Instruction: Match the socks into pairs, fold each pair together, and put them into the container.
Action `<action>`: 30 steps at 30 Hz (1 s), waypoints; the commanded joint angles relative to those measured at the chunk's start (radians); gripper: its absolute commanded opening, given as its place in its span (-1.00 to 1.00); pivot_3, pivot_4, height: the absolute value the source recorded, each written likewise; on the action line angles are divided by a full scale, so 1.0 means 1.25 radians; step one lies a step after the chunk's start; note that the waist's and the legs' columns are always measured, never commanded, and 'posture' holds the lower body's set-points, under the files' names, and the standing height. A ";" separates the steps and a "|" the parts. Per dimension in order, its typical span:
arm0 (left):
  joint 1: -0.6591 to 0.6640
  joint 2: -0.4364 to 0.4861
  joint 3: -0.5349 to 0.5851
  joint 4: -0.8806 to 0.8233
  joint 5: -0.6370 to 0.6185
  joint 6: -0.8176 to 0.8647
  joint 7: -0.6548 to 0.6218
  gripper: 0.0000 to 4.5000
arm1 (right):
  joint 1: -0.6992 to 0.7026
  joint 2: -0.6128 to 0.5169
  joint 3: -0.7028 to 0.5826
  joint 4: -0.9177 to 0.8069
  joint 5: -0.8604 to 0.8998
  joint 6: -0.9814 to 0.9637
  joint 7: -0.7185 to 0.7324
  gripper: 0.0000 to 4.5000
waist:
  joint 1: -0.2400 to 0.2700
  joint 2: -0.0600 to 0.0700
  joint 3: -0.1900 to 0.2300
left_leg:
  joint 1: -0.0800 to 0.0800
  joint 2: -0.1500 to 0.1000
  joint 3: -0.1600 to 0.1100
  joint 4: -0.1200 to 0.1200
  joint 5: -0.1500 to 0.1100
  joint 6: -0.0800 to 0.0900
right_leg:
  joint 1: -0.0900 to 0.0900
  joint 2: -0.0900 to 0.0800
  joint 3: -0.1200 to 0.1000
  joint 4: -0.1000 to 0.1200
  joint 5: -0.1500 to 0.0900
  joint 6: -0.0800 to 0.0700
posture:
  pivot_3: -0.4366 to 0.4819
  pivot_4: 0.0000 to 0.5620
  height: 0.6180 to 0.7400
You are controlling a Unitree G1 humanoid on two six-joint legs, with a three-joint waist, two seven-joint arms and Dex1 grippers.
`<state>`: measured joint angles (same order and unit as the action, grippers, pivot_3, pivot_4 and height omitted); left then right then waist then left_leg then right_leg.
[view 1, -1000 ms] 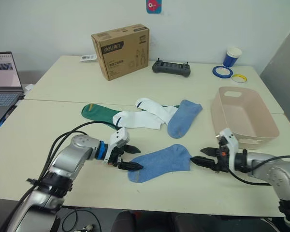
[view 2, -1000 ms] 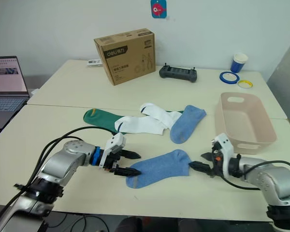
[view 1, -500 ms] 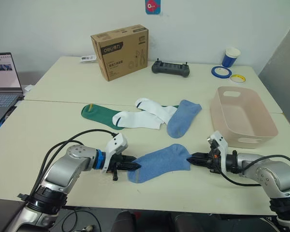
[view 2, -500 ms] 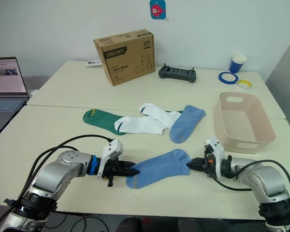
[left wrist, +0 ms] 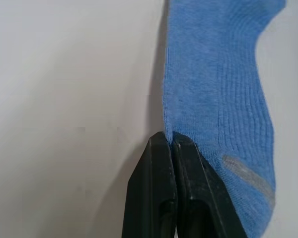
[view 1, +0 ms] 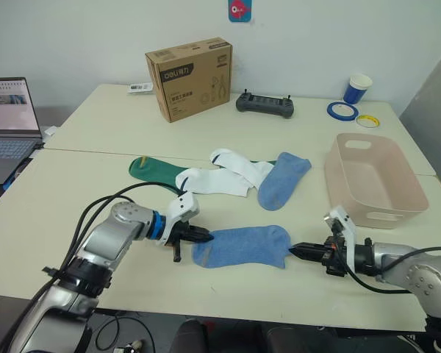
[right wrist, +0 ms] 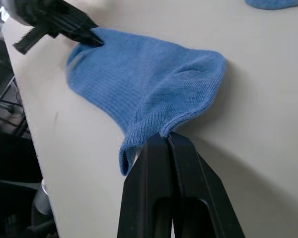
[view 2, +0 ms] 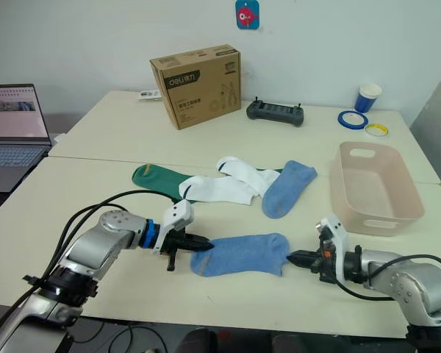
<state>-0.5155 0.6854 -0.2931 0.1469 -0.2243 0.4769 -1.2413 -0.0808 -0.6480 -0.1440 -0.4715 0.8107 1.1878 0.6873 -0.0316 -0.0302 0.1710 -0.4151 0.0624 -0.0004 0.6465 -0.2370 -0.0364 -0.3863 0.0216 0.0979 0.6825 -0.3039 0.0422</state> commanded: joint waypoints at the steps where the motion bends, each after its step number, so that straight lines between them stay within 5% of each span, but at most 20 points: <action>1: -0.028 -0.015 -0.014 0.036 0.022 -0.031 -0.016 -0.99 | 0.025 0.020 -0.044 -0.067 0.060 0.037 -0.047 -0.99 | 0.000 0.000 0.000 | 0.000 0.000 0.000 0.000 0.000 0.000 | 0.000 0.000 0.000 0.000 0.000 0.000 | -0.05 -0.47 1.00; 7: -0.022 -0.015 -0.017 0.033 0.020 -0.033 -0.046 -0.91 | 0.048 0.020 -0.047 -0.065 0.045 0.018 -0.085 -0.90 | -0.001 0.000 0.000 | 0.000 0.000 0.001 0.000 0.000 0.000 | 0.000 0.000 0.001 0.000 0.000 0.000 | -0.05 -0.47 1.00; 14: -0.014 0.009 0.053 0.045 0.024 -0.050 0.016 -0.04 | 0.064 -0.113 -0.030 -0.026 -0.067 -0.165 0.034 0.09 | 0.000 0.000 0.000 | 0.000 0.000 0.000 0.000 0.000 0.000 | 0.000 0.000 0.000 0.000 0.000 0.001 | -0.05 -0.47 1.00; 17: 0.069 0.060 0.141 -0.038 -0.022 -0.136 -0.008 0.25 | 0.102 -0.230 0.037 -0.010 -0.276 -0.515 0.196 0.59 | -0.007 0.000 0.000 | 0.000 0.000 0.000 0.000 0.001 0.001 | -0.001 0.000 0.000 0.000 0.000 0.001 | -0.05 -0.47 1.00; 24: 0.266 0.075 0.193 -0.202 -0.040 -0.366 -0.019 0.25 | 0.041 -0.226 0.192 0.199 -0.603 -1.195 0.253 0.59 | -0.007 0.000 0.001 | 0.000 0.000 0.001 -0.001 0.000 0.001 | -0.001 -0.002 0.000 -0.001 0.000 0.000 | -0.05 -0.47 1.00; 30: 0.317 0.053 0.156 -0.203 0.021 -0.503 0.004 0.25 | -0.019 -0.184 0.276 0.316 -0.687 -1.435 0.254 0.59 | 0.003 0.001 0.001 | 0.001 -0.001 0.003 0.001 0.001 0.001 | 0.000 -0.004 0.001 -0.001 0.001 0.001 | -0.05 -0.47 1.00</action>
<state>-0.1164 0.7519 -0.0941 -0.0869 -0.2141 -0.1147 -1.2489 -0.0940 -0.8793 0.1958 -0.0928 -0.0358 -0.5384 1.0031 -0.0279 -0.0294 0.1721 -0.4142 0.0611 0.0038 0.6478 -0.2354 -0.0350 -0.3856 0.0171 0.0988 0.6820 -0.3024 0.0432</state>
